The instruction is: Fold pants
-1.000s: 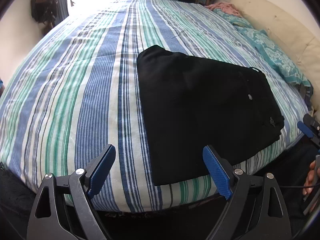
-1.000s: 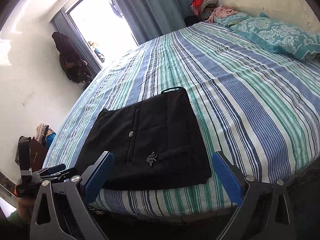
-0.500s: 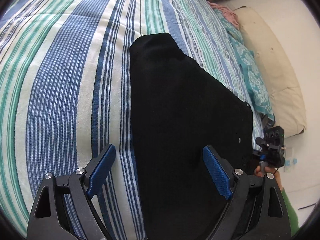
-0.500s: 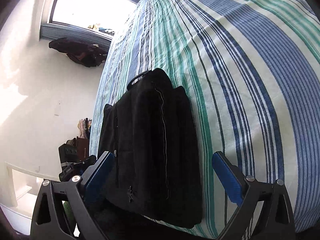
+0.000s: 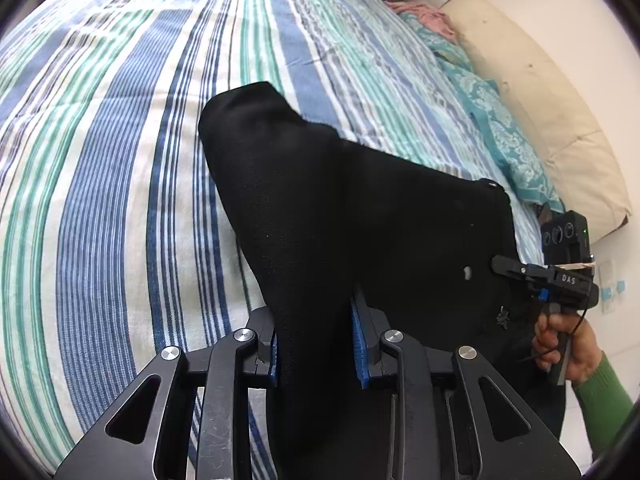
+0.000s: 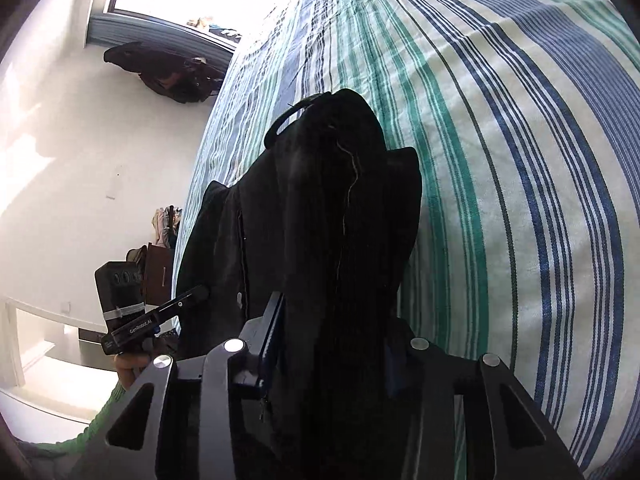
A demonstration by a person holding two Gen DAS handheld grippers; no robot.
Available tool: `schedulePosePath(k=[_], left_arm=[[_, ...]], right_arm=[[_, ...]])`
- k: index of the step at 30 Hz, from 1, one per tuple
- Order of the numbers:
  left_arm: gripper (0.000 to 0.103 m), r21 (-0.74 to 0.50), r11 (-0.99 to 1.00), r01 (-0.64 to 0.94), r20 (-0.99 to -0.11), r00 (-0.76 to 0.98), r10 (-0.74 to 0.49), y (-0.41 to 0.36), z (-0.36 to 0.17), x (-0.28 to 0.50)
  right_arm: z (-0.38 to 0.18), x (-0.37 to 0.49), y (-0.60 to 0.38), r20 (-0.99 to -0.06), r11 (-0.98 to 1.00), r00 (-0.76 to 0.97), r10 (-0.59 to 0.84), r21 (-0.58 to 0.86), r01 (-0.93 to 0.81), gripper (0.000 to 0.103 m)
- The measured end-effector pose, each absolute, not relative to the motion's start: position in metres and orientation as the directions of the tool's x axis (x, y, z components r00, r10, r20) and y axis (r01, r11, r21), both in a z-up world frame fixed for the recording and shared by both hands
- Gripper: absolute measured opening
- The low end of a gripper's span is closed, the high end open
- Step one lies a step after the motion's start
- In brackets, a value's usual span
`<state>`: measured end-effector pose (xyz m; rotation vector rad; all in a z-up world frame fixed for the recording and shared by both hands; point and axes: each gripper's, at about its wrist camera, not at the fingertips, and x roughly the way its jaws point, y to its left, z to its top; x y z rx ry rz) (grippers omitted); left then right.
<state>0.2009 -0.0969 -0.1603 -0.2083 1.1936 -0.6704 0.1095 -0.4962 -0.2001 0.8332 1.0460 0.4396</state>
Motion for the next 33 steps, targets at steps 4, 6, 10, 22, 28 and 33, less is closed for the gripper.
schedulePosePath(k=[4,6,10,22,28,33], left_arm=[[0.026,-0.485,0.775,0.405,-0.748,0.267,-0.608,-0.090,-0.122,0.223],[0.026,-0.472,0.780,0.410,-0.733,0.309,-0.606,-0.085,-0.106,0.250],[0.027,-0.424,0.815,0.396,-0.731,0.382,-0.566,-0.079,-0.092,0.317],[0.097,-0.079,0.972,0.223,-0.875,0.451,-0.174,-0.073,-0.213,0.379],[0.096,-0.020,0.978,0.209,-0.831,0.541,-0.132,-0.051,-0.183,0.340],[0.098,0.046,0.976,0.211,-0.810,0.580,-0.087,-0.051,-0.173,0.270]], right_arm=[[-0.158,0.128,-0.485,-0.532,0.622,0.486,0.694,0.782,-0.033,0.036],[-0.135,0.150,-0.480,-0.508,0.626,0.512,0.692,0.776,-0.076,0.036],[-0.108,0.213,-0.473,-0.468,0.637,0.560,0.684,0.757,-0.146,0.036],[-0.216,0.325,-0.472,-0.660,0.728,0.523,0.538,0.677,0.105,0.060],[-0.181,0.282,-0.486,-0.702,0.816,0.593,0.395,0.565,0.125,0.082],[-0.137,0.205,-0.471,-0.705,0.918,0.680,0.201,0.379,0.121,0.103]])
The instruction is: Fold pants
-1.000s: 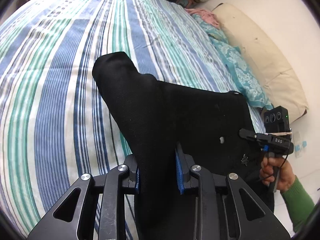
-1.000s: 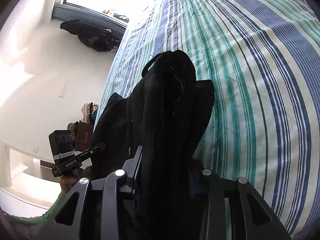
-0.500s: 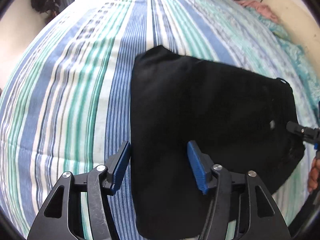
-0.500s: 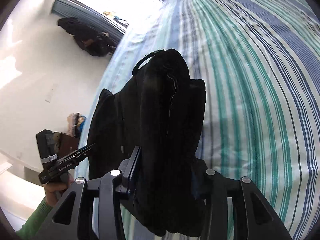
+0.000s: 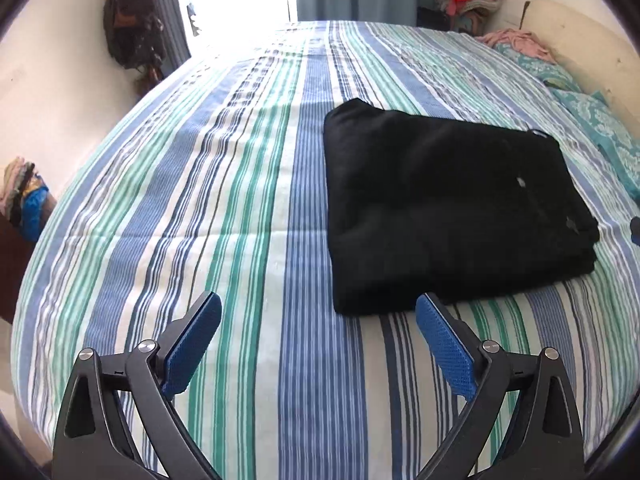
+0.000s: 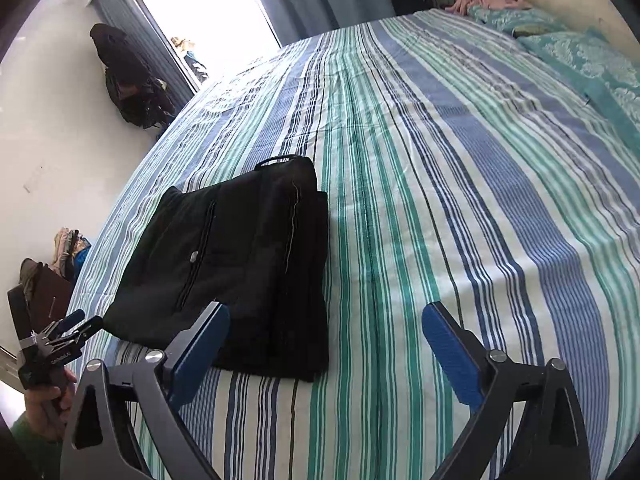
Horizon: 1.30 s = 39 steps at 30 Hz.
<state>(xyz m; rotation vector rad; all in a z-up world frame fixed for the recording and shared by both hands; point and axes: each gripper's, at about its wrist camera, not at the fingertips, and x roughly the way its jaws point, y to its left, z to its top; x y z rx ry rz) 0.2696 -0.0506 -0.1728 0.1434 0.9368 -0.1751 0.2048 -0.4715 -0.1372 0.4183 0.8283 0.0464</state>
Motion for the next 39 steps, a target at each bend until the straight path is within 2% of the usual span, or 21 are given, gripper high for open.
schedulePosePath(k=[3,6,10,13,17,24,33,39], left_arm=[[0.098,0.081,0.974,0.213,-0.815,0.576,-0.058,-0.061,-0.179,0.226],[0.098,0.086,0.969,0.231,-0.816,0.575,-0.065,-0.071,-0.176,0.186],[0.100,0.106,0.966,0.237,-0.819,0.572,-0.050,-0.078,-0.156,0.155],[0.100,0.091,0.972,0.217,-0.804,0.592,-0.057,-0.073,-0.135,0.140],[0.100,0.128,0.973,0.190,-0.744,0.667,-0.033,-0.071,-0.102,0.120],[0.100,0.122,0.987,0.105,-0.713,0.701,0.014,-0.053,-0.062,0.091],[0.100,0.065,0.978,0.201,-0.757,0.648,-0.083,-0.033,-0.023,0.047],[0.100,0.090,0.968,0.233,-0.725,0.682,-0.097,-0.031,0.008,0.025]], right_arm=[[-0.140,0.150,-0.455,-0.697,0.918,0.694,0.180,0.372,0.135,0.103],[-0.153,0.108,-0.430,-0.728,0.916,0.664,0.171,0.366,0.165,0.103],[-0.152,0.057,-0.390,-0.750,0.940,0.659,0.047,0.256,0.225,0.103],[-0.143,0.038,-0.375,-0.740,0.949,0.672,0.025,0.230,0.218,0.103],[-0.105,0.020,-0.356,-0.713,0.975,0.701,-0.019,0.141,0.170,0.103],[-0.048,-0.012,-0.345,-0.668,0.978,0.744,-0.022,0.141,0.155,0.103],[-0.014,-0.057,-0.325,-0.723,0.974,0.691,0.010,0.163,0.157,0.103],[0.010,-0.096,-0.312,-0.712,0.984,0.702,0.012,0.133,0.118,0.103]])
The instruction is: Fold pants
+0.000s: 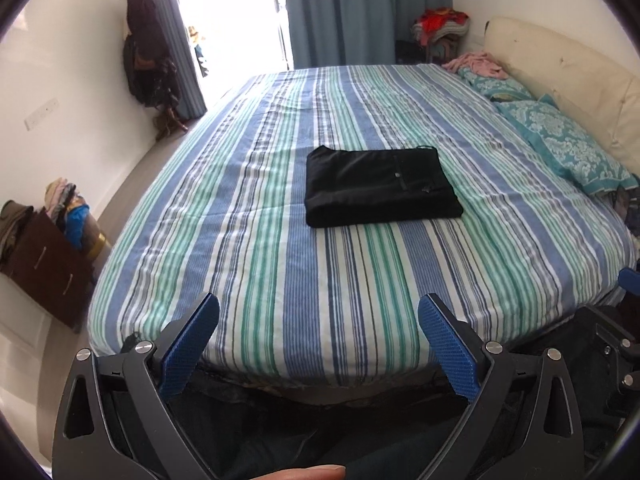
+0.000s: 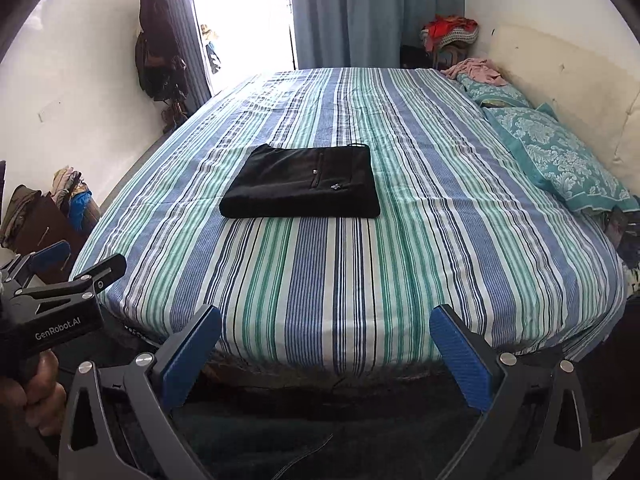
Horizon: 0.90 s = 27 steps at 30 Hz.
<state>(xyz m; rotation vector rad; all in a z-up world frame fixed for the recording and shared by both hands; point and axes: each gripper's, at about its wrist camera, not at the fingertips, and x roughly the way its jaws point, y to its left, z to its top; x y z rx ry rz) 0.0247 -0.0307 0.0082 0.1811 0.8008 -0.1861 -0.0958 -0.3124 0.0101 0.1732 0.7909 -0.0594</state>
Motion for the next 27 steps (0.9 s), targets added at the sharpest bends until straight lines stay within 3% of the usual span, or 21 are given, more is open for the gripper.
schedulePosePath(k=[7,27], left_arm=[[0.100,0.063,0.968,0.242,-0.721,0.682,-0.123,-0.033,0.021,0.022],[0.100,0.079,0.976,0.202,-0.761,0.645,-0.072,-0.032,-0.003,0.046]], right_arm=[[0.047,-0.109,-0.306,-0.661,0.989,0.751,-0.005,0.105,0.099,0.103],[0.023,-0.062,-0.303,-0.707,0.989,0.706,-0.039,0.074,0.129,0.103]])
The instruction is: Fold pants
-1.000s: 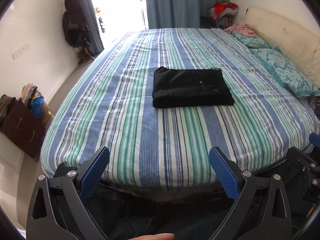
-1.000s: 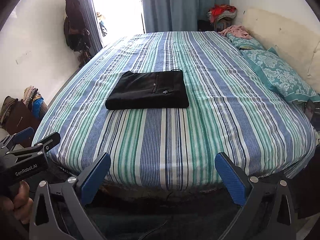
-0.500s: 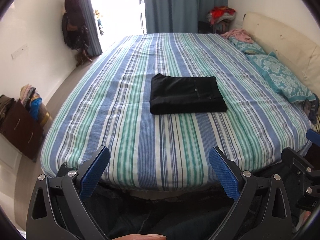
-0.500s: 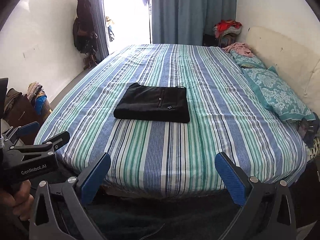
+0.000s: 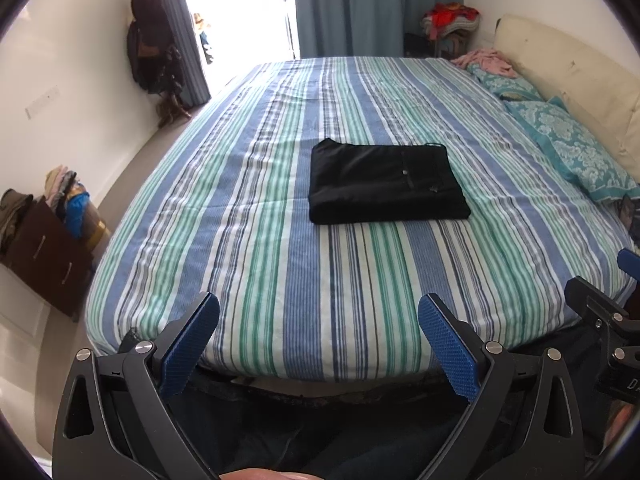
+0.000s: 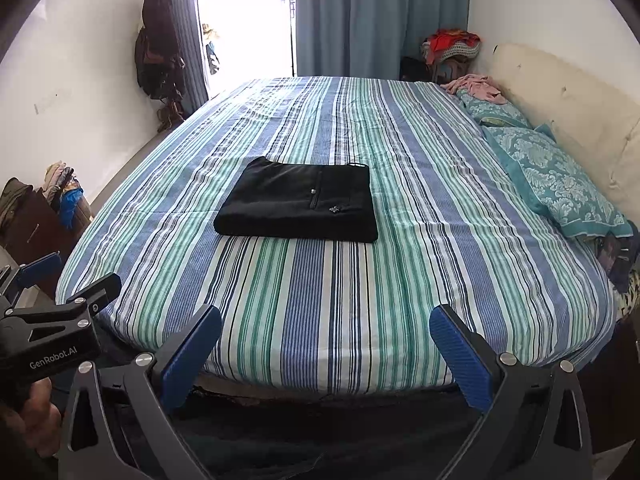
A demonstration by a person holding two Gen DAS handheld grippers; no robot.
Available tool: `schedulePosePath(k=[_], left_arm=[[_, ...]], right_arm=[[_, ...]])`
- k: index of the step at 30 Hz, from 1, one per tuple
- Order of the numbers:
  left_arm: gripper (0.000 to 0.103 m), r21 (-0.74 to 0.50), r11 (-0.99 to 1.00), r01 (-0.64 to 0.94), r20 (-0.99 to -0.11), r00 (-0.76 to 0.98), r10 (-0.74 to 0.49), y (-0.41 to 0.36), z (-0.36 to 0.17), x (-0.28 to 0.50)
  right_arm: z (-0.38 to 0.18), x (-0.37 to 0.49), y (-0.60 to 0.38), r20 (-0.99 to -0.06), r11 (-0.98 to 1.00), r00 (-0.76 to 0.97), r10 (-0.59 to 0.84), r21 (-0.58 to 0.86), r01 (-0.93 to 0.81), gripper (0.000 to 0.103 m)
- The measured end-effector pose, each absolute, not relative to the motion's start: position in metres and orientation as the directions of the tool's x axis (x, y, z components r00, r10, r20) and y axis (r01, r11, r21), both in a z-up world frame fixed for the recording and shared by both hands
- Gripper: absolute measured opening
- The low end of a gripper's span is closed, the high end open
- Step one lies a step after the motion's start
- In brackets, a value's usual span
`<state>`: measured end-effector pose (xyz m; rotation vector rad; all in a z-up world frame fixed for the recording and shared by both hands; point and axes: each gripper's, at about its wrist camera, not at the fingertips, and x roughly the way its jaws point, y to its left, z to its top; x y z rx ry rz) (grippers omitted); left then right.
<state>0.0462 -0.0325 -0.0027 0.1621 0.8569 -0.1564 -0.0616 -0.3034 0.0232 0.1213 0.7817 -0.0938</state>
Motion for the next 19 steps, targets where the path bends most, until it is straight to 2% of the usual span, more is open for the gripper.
schedulePosePath(k=[19], left_arm=[[0.100,0.092,0.969,0.227,-0.764,0.640,-0.078,-0.044,-0.005,0.050]], right_arm=[[0.017,-0.058,-0.313,-0.716,0.984,0.697,-0.047,0.085,0.153,0.103]])
